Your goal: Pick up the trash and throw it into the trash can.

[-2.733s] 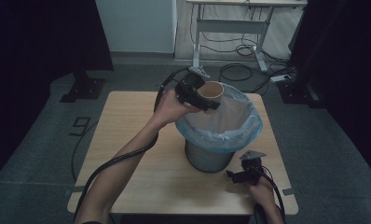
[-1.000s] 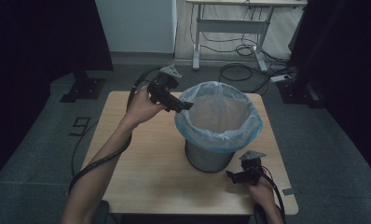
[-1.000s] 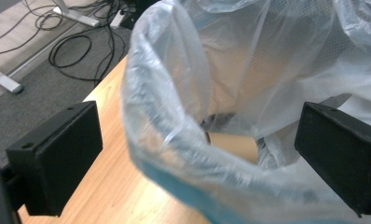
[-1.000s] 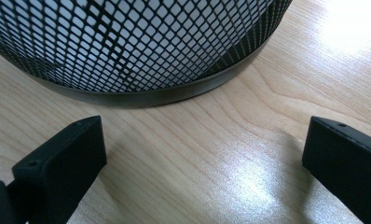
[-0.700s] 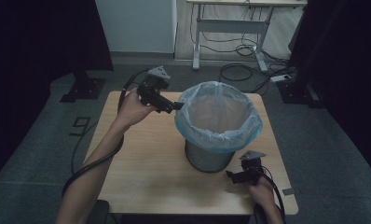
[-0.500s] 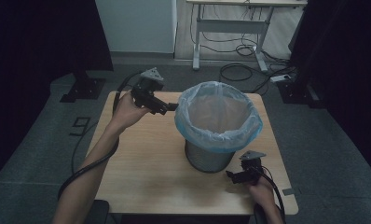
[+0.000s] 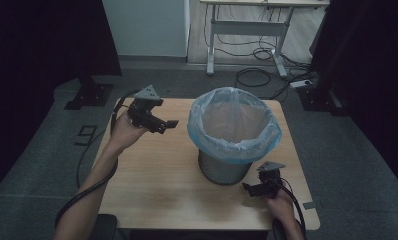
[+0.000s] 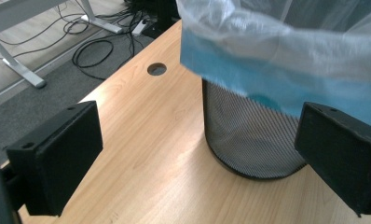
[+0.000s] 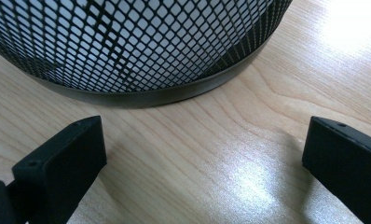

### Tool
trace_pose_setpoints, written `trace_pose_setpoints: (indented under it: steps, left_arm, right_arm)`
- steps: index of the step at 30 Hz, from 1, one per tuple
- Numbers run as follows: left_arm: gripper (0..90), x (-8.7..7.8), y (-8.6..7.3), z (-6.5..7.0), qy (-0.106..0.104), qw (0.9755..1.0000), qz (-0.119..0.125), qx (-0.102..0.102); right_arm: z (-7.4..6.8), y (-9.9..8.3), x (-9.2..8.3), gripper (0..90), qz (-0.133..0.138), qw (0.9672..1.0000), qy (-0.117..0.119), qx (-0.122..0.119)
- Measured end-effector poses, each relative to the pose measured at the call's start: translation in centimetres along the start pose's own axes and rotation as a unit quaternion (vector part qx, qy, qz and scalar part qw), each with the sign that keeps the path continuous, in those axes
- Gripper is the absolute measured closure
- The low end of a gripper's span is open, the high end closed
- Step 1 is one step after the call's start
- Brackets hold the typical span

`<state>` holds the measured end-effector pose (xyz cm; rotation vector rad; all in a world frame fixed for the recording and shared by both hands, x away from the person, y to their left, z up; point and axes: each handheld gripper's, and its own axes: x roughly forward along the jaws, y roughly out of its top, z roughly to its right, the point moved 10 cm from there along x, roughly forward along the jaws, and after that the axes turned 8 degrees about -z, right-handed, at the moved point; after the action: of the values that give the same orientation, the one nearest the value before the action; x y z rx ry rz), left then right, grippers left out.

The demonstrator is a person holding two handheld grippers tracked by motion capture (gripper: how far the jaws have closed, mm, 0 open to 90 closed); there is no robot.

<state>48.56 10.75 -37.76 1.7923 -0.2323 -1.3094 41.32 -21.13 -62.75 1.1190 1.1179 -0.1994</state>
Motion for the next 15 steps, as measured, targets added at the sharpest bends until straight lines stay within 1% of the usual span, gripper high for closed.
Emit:
trace_pose_setpoints:
  steps: [1,3,7,8,9,11,13,14,15]
  left_arm:
    - [1.0,0.0,0.0,0.0,0.000,1.0000,0.000,0.000]
    - [1.0,0.0,-0.7,0.0,-0.001,1.0000,0.004,-0.004]
    - [1.0,0.1,-2.4,-0.3,0.000,0.9999,0.004,-0.013]
    - [1.0,0.2,-3.3,-0.5,0.000,0.9998,0.004,-0.019]
    - [1.1,0.2,-3.3,-0.5,0.000,0.9998,0.004,-0.019]
    - [1.2,0.2,-4.1,-0.6,-0.001,0.9996,0.008,-0.025]
    - [1.3,0.3,-5.0,-0.8,-0.001,0.9995,0.011,-0.030]
    - [1.5,0.5,-5.9,-0.9,-0.001,0.9993,0.014,-0.035]
    - [1.6,0.5,-5.9,-0.9,-0.001,0.9993,0.014,-0.035]
  right_arm:
    - [0.0,0.0,0.0,0.0,0.000,1.0000,0.000,0.000]
    - [0.0,0.0,0.0,0.0,0.000,1.0000,0.000,-0.001]
    - [0.0,0.0,0.0,0.0,0.000,1.0000,0.000,-0.001]
    - [0.0,0.0,0.0,0.0,0.000,1.0000,0.000,0.000]
    - [0.0,0.0,0.0,0.0,0.000,1.0000,0.000,0.000]
    - [0.0,0.0,0.0,0.0,0.000,1.0000,0.000,0.000]
    - [0.0,0.0,0.0,0.0,0.000,1.0000,0.000,0.000]
    - [0.0,0.0,0.0,0.0,0.000,1.0000,0.000,0.000]
    - [0.0,0.0,0.0,0.0,0.000,1.0000,0.000,0.000]
